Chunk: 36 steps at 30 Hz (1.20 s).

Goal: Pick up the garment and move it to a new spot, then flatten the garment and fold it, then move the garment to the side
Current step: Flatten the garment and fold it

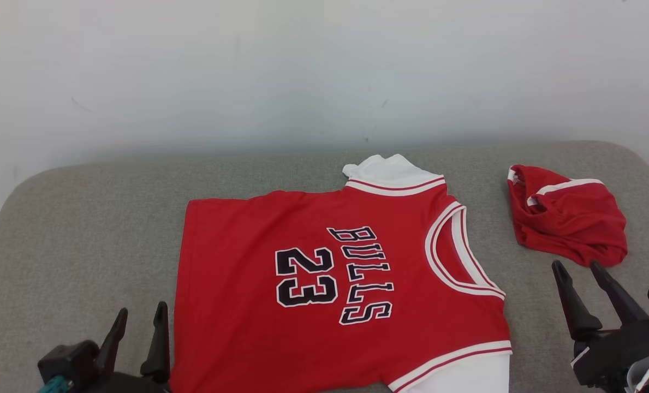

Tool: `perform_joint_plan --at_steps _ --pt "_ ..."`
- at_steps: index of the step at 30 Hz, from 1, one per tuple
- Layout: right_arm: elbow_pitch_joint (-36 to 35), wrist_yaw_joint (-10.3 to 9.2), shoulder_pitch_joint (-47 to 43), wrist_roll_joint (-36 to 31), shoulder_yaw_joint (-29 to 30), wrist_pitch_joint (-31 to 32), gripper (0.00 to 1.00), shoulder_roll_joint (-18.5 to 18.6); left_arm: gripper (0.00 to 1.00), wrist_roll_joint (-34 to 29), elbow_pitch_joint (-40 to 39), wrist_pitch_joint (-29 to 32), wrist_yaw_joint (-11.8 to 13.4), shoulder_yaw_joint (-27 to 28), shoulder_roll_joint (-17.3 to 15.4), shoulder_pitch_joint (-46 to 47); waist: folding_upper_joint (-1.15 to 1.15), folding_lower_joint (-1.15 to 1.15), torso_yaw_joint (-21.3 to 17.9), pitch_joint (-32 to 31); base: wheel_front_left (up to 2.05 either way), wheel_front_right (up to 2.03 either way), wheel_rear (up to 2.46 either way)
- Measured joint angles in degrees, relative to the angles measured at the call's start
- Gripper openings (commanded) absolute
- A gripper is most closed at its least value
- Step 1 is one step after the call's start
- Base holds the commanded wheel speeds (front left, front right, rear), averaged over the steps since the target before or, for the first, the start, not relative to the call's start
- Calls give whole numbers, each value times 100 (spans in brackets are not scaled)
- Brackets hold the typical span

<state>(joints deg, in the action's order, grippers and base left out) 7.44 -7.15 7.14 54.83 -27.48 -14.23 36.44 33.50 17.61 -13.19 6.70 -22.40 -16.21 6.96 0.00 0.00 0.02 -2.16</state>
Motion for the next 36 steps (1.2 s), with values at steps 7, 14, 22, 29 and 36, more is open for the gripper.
perform_joint_plan --at_steps 7,14,22,29,36 --pt "281 -16 -327 -523 980 -41 100 -717 100 -264 -247 -55 42 281 5 -346 0 0 -99 -3 0 0 0" --pt "176 -16 -573 -1393 1273 -40 100 -1050 100 -647 -354 -80 42 369 181 -442 0 0 -166 21 0 0 0" --pt "181 -16 -673 -1788 1361 -40 100 -1094 100 -1147 -293 -80 42 578 216 -604 0 0 -140 37 0 0 0" --pt "143 -16 -770 -2038 1395 -33 100 -1222 100 -1495 -250 83 42 680 231 -661 0 0 -94 25 0 0 0" --pt "145 -16 -799 -2118 1446 121 100 -1251 100 -1603 -372 259 42 703 315 -677 0 0 -54 11 0 0 0"
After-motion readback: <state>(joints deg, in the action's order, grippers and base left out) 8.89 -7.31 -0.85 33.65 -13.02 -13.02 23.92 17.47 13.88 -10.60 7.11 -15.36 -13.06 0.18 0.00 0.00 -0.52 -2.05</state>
